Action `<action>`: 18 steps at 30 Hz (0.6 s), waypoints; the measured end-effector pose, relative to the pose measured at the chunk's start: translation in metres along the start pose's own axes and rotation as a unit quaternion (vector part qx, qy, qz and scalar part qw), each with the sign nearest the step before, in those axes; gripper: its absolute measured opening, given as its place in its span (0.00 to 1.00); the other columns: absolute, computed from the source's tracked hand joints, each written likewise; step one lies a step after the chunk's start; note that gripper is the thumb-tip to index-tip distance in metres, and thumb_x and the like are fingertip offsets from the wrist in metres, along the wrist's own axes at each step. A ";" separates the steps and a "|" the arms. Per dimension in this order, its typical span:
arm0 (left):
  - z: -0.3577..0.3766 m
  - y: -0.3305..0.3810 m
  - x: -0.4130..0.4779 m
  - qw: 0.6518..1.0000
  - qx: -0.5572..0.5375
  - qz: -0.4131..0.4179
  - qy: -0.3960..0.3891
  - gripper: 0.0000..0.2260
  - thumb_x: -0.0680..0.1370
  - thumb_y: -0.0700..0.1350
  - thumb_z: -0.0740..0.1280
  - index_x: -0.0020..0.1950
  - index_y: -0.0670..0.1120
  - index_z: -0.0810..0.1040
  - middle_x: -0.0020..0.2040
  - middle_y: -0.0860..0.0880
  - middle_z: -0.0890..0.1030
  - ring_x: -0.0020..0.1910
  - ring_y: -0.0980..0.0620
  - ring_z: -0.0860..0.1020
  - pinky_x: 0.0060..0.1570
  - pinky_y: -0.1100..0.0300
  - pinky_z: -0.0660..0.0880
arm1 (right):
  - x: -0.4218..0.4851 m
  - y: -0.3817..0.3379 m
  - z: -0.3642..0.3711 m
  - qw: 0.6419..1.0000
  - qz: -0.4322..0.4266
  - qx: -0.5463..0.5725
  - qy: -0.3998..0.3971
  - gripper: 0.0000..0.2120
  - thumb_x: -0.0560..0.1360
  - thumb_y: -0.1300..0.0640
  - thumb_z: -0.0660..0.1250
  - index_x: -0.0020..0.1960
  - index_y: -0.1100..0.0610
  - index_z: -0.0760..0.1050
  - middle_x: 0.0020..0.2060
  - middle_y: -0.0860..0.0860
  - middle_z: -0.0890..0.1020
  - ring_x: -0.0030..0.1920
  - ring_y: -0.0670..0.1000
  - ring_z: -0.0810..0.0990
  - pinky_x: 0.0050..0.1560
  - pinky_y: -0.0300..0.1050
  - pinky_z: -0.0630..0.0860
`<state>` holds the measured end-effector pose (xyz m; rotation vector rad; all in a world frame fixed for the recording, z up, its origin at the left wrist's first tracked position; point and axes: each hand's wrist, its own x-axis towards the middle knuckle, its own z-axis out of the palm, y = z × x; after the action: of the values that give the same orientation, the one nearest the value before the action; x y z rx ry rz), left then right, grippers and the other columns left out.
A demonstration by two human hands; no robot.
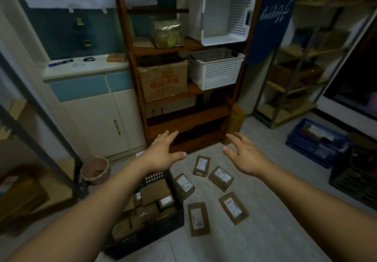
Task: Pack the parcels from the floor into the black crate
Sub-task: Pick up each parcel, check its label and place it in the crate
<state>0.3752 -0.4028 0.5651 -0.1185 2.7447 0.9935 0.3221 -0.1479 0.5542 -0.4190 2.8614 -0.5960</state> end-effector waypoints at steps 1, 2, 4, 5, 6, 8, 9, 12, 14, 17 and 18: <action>0.009 0.013 0.005 1.000 -0.003 0.009 0.008 0.36 0.75 0.59 0.65 0.77 0.57 0.49 0.78 0.50 0.46 0.77 0.47 0.44 0.75 0.48 0.49 | -0.003 0.015 -0.008 1.000 0.003 -0.003 0.003 0.30 0.79 0.39 0.52 0.77 0.48 0.52 0.77 0.50 0.53 0.76 0.53 0.53 0.74 0.50 0.55; 0.018 0.026 0.011 1.000 -0.006 0.018 0.017 0.36 0.75 0.59 0.65 0.77 0.57 0.49 0.78 0.50 0.46 0.77 0.47 0.44 0.74 0.49 0.49 | -0.006 0.031 -0.015 1.000 0.006 -0.004 0.005 0.30 0.79 0.39 0.52 0.77 0.48 0.52 0.77 0.51 0.53 0.76 0.53 0.53 0.74 0.50 0.55; 0.041 0.057 0.026 0.999 -0.014 0.033 0.036 0.36 0.75 0.58 0.65 0.77 0.57 0.50 0.78 0.49 0.47 0.77 0.48 0.45 0.74 0.49 0.49 | -0.011 0.069 -0.033 1.000 0.011 -0.007 0.009 0.30 0.80 0.39 0.52 0.77 0.49 0.52 0.77 0.51 0.53 0.76 0.54 0.54 0.73 0.48 0.54; 0.055 0.074 0.035 0.998 -0.024 0.035 0.040 0.35 0.75 0.58 0.66 0.77 0.57 0.50 0.78 0.49 0.47 0.77 0.48 0.45 0.74 0.49 0.50 | -0.013 0.090 -0.043 1.000 0.016 -0.010 0.009 0.30 0.80 0.39 0.52 0.77 0.49 0.52 0.77 0.51 0.53 0.76 0.54 0.53 0.73 0.48 0.54; 0.068 0.092 0.044 0.998 -0.039 0.030 0.038 0.35 0.75 0.57 0.65 0.77 0.56 0.50 0.78 0.49 0.48 0.77 0.48 0.46 0.75 0.49 0.50 | -0.014 0.112 -0.053 1.000 0.023 -0.013 0.009 0.30 0.80 0.39 0.52 0.77 0.49 0.52 0.77 0.51 0.53 0.76 0.54 0.53 0.73 0.48 0.54; 0.098 0.124 0.062 0.997 -0.071 0.013 0.023 0.34 0.76 0.56 0.65 0.77 0.55 0.50 0.78 0.50 0.47 0.77 0.48 0.47 0.75 0.48 0.51 | -0.015 0.155 -0.071 0.999 0.035 -0.018 0.013 0.30 0.80 0.39 0.52 0.78 0.49 0.52 0.77 0.52 0.54 0.76 0.54 0.54 0.73 0.48 0.54; 0.111 0.138 0.071 0.997 -0.079 0.004 0.015 0.34 0.76 0.56 0.65 0.77 0.55 0.50 0.78 0.49 0.47 0.77 0.48 0.47 0.75 0.48 0.52 | -0.014 0.173 -0.078 0.999 0.041 -0.022 0.017 0.30 0.80 0.39 0.52 0.78 0.49 0.53 0.77 0.53 0.55 0.76 0.54 0.55 0.73 0.48 0.54; 0.141 0.164 0.090 0.996 -0.086 -0.017 0.000 0.34 0.77 0.55 0.64 0.77 0.54 0.50 0.78 0.49 0.48 0.77 0.47 0.48 0.74 0.48 0.53 | -0.008 0.217 -0.094 0.998 0.052 -0.027 0.017 0.30 0.80 0.39 0.52 0.77 0.50 0.53 0.77 0.54 0.55 0.76 0.55 0.55 0.73 0.48 0.54; 0.157 0.175 0.102 0.995 -0.095 -0.036 -0.007 0.34 0.77 0.56 0.64 0.77 0.54 0.50 0.78 0.49 0.48 0.77 0.46 0.48 0.74 0.49 0.52 | 0.002 0.240 -0.102 0.999 0.049 -0.021 0.002 0.30 0.80 0.40 0.53 0.77 0.51 0.54 0.77 0.54 0.55 0.76 0.55 0.55 0.73 0.48 0.53; 0.169 0.184 0.119 0.995 -0.087 -0.054 -0.002 0.34 0.77 0.55 0.65 0.77 0.54 0.50 0.78 0.48 0.48 0.77 0.46 0.48 0.75 0.48 0.52 | 0.028 0.260 -0.102 0.999 0.035 -0.014 -0.013 0.30 0.80 0.40 0.53 0.77 0.51 0.54 0.76 0.54 0.56 0.75 0.55 0.56 0.74 0.49 0.55; 0.171 0.186 0.127 0.995 -0.082 -0.061 0.001 0.34 0.76 0.55 0.65 0.77 0.53 0.50 0.78 0.48 0.48 0.77 0.45 0.48 0.75 0.47 0.52 | 0.039 0.264 -0.100 0.999 0.029 -0.010 -0.018 0.30 0.79 0.40 0.53 0.77 0.51 0.54 0.76 0.54 0.57 0.75 0.55 0.56 0.74 0.49 0.55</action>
<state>0.2545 -0.1506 0.5240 -0.3115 2.6182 1.1838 0.1998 0.1085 0.5303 -0.3447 2.8367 -0.5430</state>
